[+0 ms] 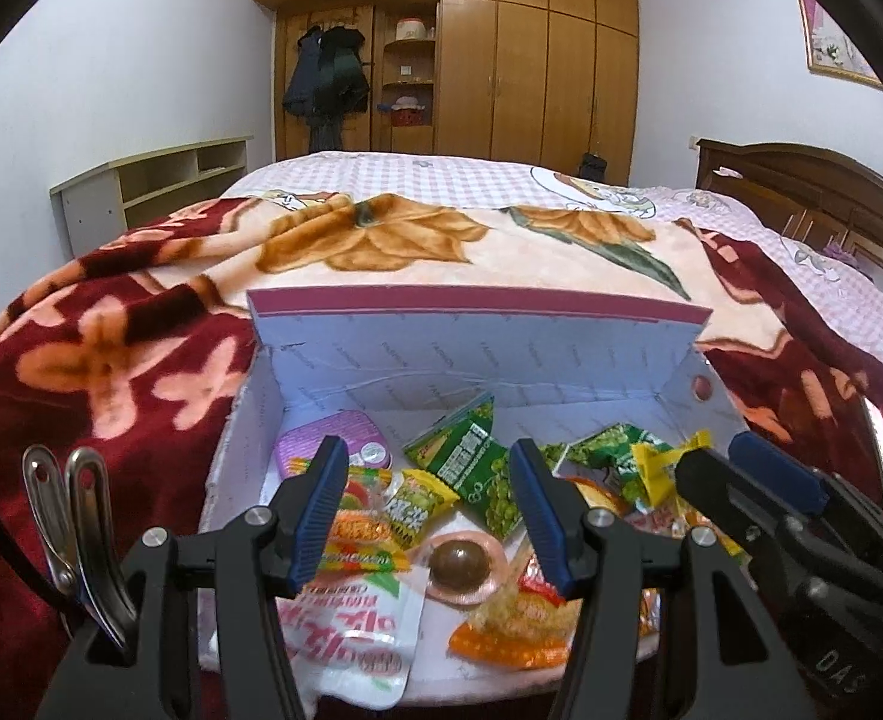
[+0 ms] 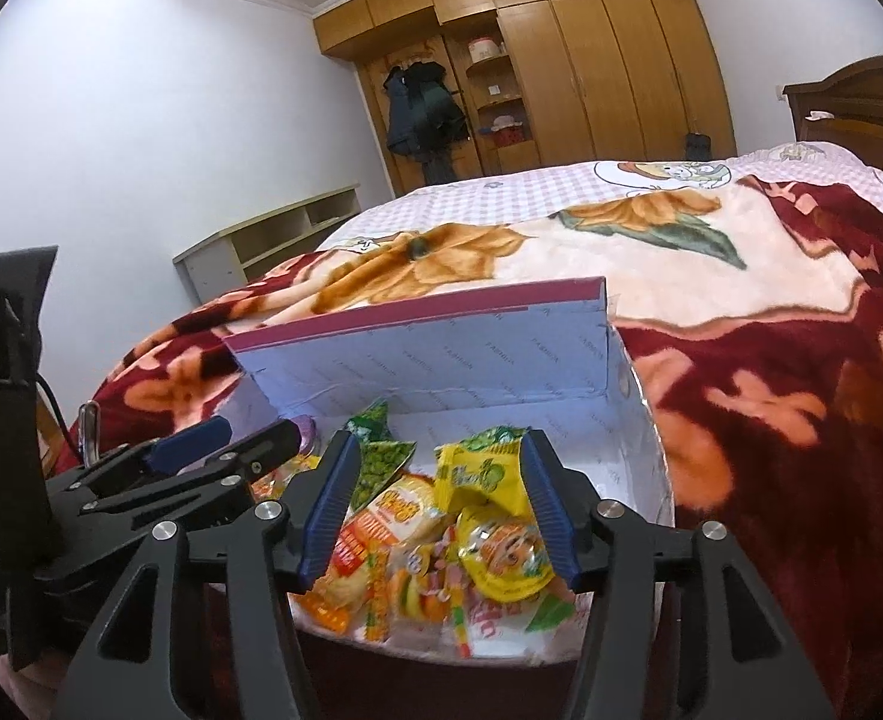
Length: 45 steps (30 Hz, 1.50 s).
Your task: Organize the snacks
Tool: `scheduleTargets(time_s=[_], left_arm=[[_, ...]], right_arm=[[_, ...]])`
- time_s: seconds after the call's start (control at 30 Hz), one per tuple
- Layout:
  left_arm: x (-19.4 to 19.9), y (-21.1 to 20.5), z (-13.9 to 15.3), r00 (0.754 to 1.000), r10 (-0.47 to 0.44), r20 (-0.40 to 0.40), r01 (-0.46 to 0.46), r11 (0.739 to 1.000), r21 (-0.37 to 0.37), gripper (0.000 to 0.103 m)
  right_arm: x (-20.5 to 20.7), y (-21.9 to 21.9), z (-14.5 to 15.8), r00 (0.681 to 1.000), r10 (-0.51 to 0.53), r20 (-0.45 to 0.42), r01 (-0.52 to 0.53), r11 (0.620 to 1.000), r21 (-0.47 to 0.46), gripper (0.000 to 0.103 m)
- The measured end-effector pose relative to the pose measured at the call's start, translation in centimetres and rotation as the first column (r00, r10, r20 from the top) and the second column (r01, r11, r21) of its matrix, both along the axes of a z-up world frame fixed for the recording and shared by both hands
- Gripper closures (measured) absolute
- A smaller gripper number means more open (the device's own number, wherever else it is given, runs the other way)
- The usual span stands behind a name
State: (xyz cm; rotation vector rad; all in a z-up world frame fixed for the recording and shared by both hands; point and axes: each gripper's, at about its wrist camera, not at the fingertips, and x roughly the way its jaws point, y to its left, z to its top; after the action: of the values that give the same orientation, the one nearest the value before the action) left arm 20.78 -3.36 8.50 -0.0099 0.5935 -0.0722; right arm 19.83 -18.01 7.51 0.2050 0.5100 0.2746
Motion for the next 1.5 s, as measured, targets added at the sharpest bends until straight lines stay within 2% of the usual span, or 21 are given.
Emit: scheduleTargets(time_s=[0.33,0.63,0.87,1.0,1.17,1.5], left_arm=[[-4.6,1.0,2.1,1.000,-0.013,0.024,0.012,1.000,0.009,0.044],[-9.3,1.9,2.6,1.000,-0.016,-0.007,0.016,1.000,-0.018,0.044],[-11.4,2.3,1.2,1.000,-0.005,-0.028,0.003,0.999,-0.040,0.044],[-11.7,1.6,-0.3,1.000,0.010,-0.027,-0.010,1.000,-0.004,0.044],[-11.6,1.4,-1.9,0.999,0.016,-0.030,-0.016,1.000,-0.008,0.044],[-11.2,0.7,-3.1,0.998,0.052,-0.020,-0.051,0.998,0.039,0.040]], right_arm=[[-3.2,0.4,0.8,1.000,0.026,0.006,-0.026,0.999,0.041,0.046],[-7.3,1.6,1.3,0.998,0.056,0.020,-0.057,0.997,0.046,0.045],[-9.6,1.9,0.6,0.998,0.059,0.009,-0.059,0.998,0.029,0.045],[-10.3,1.8,-0.6,0.999,0.045,-0.012,-0.045,0.999,0.007,0.045],[-10.4,1.4,-2.4,0.998,0.021,-0.055,-0.022,1.000,-0.006,0.045],[-9.9,1.2,-4.0,0.996,0.004,-0.088,-0.005,1.000,-0.008,0.045]])
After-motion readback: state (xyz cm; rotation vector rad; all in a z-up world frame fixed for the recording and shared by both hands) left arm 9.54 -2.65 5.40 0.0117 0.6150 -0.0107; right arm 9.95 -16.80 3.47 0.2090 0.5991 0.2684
